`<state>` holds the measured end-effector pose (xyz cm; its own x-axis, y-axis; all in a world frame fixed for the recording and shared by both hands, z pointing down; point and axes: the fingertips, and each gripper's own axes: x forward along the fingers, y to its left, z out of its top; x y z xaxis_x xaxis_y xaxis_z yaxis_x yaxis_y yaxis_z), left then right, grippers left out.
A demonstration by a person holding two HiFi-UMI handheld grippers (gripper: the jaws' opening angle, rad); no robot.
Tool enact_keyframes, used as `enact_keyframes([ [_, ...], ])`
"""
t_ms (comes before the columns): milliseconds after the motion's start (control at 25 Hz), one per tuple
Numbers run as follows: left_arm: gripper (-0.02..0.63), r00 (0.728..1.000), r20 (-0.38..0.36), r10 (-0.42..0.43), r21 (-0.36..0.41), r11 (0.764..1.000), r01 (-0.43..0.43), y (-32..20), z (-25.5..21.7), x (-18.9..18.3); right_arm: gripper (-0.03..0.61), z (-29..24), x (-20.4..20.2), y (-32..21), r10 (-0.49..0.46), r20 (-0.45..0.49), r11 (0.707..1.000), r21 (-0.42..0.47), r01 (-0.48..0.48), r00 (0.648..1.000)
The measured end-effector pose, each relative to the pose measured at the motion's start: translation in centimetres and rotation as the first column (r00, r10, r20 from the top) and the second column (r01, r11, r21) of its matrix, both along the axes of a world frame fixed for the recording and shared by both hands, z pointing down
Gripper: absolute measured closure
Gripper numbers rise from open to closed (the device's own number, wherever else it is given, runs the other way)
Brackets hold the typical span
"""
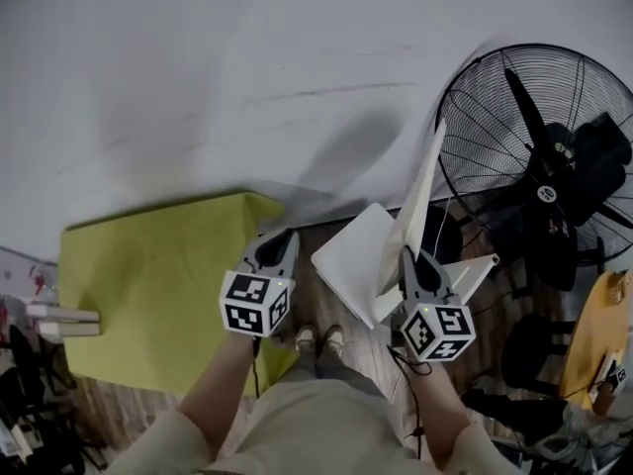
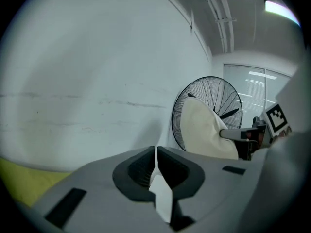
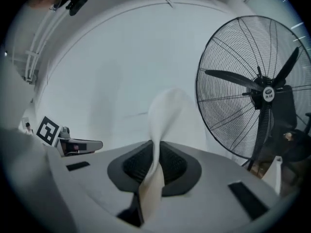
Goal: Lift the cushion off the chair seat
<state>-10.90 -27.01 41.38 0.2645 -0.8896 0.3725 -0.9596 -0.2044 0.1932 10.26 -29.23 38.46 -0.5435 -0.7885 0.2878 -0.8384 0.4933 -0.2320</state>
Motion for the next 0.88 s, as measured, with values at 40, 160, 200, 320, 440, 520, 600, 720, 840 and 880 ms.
enact_keyframes([
  [40, 0.581, 1.000, 0.006, 0.005, 0.017, 1.000, -0.005, 0.1, -1.0, 0.2, 0.523, -1.2, 0.1, 0.1, -0.001, 0.010, 1.000, 0.021, 0.001, 1.000],
  [160, 0.581, 0.998, 0.044, 0.035, 0.056, 0.998, -0.038, 0.7, -3.5, 0.9, 0.523, -4.1, 0.3, 0.4, -0.009, 0.003, 0.997, 0.076, 0.009, 1.000],
  [200, 0.581, 0.997, 0.061, 0.046, 0.068, 0.996, -0.050, 1.0, -4.2, 1.1, 0.523, -5.0, 0.3, 0.5, -0.014, -0.008, 0.996, 0.092, 0.014, 1.000],
  [320, 0.581, 0.993, 0.096, 0.064, 0.105, 0.992, -0.074, 1.7, -6.4, 1.7, 0.523, -7.2, 0.6, 1.0, -0.026, -0.038, 0.990, 0.138, 0.031, 0.999],
  [440, 0.581, 0.994, 0.095, 0.055, 0.159, 0.985, -0.070, 2.6, -9.0, 1.9, 0.523, -9.5, 0.6, 1.8, -0.045, -0.032, 0.981, 0.186, 0.050, 0.998],
  [520, 0.581, 0.994, 0.092, 0.053, 0.198, 0.978, -0.071, 3.1, -10.8, 2.2, 0.522, -11.1, 0.7, 2.5, -0.058, -0.016, 0.974, 0.217, 0.060, 0.998],
  [600, 0.581, 0.994, 0.090, 0.061, 0.232, 0.969, -0.080, 3.5, -12.3, 2.6, 0.520, -12.6, 0.8, 3.0, -0.074, 0.005, 0.967, 0.244, 0.070, 0.997],
  [720, 0.581, 0.993, 0.088, 0.077, 0.266, 0.959, -0.098, 3.8, -13.8, 2.8, 0.520, -14.4, 0.7, 3.7, -0.093, 0.016, 0.957, 0.278, 0.085, 0.996],
  [840, 0.581, 0.992, 0.092, 0.082, 0.282, 0.954, -0.105, 4.2, -14.8, 2.9, 0.520, -15.8, 0.7, 4.4, -0.106, 0.005, 0.947, 0.305, 0.100, 0.994],
  [880, 0.581, 0.993, 0.089, 0.082, 0.287, 0.952, -0.105, 4.3, -15.1, 3.0, 0.520, -16.1, 0.8, 4.6, -0.109, 0.000, 0.944, 0.314, 0.103, 0.994],
])
